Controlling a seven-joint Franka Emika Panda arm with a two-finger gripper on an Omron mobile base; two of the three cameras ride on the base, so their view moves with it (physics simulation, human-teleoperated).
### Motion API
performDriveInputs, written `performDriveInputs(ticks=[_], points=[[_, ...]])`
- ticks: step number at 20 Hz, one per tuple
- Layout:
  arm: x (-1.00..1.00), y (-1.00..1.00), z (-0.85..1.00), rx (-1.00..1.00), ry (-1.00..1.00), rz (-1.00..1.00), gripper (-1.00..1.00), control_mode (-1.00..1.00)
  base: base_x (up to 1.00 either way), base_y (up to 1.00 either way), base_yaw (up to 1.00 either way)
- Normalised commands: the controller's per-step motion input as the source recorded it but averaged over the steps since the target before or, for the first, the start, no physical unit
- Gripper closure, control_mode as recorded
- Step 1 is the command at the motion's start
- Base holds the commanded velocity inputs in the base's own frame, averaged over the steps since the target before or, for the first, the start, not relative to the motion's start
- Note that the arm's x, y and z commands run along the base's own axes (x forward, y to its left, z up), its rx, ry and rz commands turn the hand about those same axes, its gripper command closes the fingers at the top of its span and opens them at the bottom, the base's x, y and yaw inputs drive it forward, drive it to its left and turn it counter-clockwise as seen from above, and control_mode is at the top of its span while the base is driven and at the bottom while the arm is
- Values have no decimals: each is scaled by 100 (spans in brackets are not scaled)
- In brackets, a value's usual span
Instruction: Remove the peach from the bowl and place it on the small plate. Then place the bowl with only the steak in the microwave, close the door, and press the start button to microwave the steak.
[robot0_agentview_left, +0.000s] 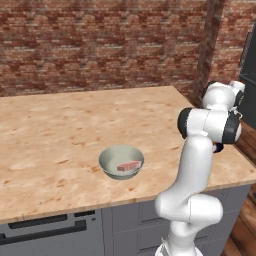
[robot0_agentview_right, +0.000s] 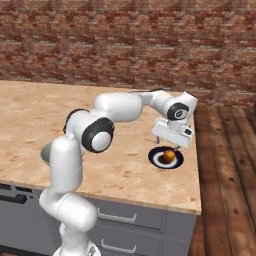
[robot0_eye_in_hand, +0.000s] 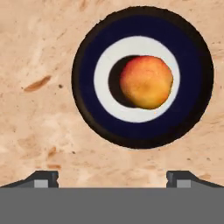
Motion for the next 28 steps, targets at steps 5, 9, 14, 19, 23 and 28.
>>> performDriveInputs(ticks=[5,9,14,19,23,28], points=[[-70,63,36,0,-2,0,-100,-100,0,0,0],[-48,98,9,0,0,0,-100,-100,0,0,0],[-38,100,6,0,0,8,-100,-100,0,0,0],[-11,98,8,0,0,3,-100,-100,0,0,0],[0,76,17,1,1,8,-100,-100,0,0,0],[0,77,-2,0,0,10,-100,-100,0,0,0]])
